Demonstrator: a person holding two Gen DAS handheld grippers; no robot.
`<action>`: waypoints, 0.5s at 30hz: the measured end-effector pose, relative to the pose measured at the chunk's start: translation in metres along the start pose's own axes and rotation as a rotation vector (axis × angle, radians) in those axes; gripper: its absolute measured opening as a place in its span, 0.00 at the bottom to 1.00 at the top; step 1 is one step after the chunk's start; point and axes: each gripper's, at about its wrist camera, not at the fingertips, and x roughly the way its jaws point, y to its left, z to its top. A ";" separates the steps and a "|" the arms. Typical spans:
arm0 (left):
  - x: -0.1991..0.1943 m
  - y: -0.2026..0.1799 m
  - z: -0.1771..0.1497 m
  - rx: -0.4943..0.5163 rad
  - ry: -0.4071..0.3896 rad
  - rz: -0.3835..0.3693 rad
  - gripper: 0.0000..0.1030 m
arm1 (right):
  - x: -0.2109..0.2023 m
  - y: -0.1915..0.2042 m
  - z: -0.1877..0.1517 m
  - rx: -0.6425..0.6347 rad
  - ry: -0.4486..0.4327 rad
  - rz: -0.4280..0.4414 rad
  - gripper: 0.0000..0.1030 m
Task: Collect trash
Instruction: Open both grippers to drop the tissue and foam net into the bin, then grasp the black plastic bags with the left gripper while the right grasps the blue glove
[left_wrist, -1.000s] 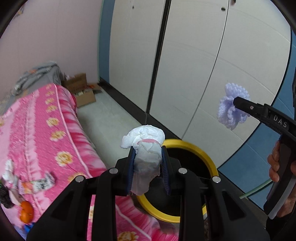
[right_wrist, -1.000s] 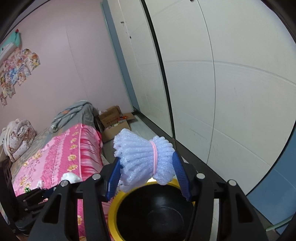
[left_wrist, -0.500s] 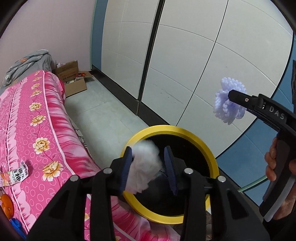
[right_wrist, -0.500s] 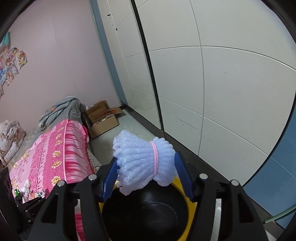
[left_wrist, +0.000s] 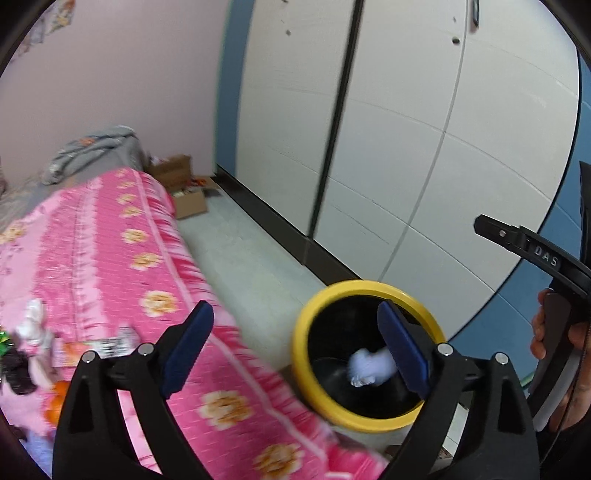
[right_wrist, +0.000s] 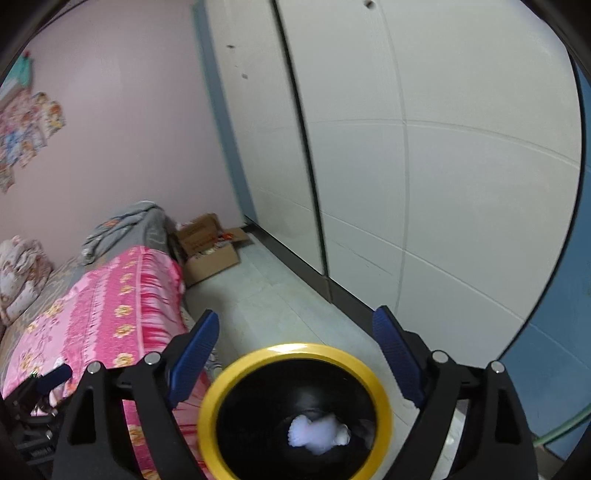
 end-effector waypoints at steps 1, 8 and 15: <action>-0.009 0.008 0.000 -0.007 -0.011 0.018 0.86 | -0.006 0.008 0.001 -0.016 -0.012 0.022 0.80; -0.077 0.061 -0.004 -0.041 -0.088 0.126 0.87 | -0.037 0.068 -0.001 -0.107 -0.049 0.144 0.80; -0.145 0.109 -0.023 -0.058 -0.142 0.241 0.88 | -0.061 0.121 -0.010 -0.169 -0.049 0.275 0.80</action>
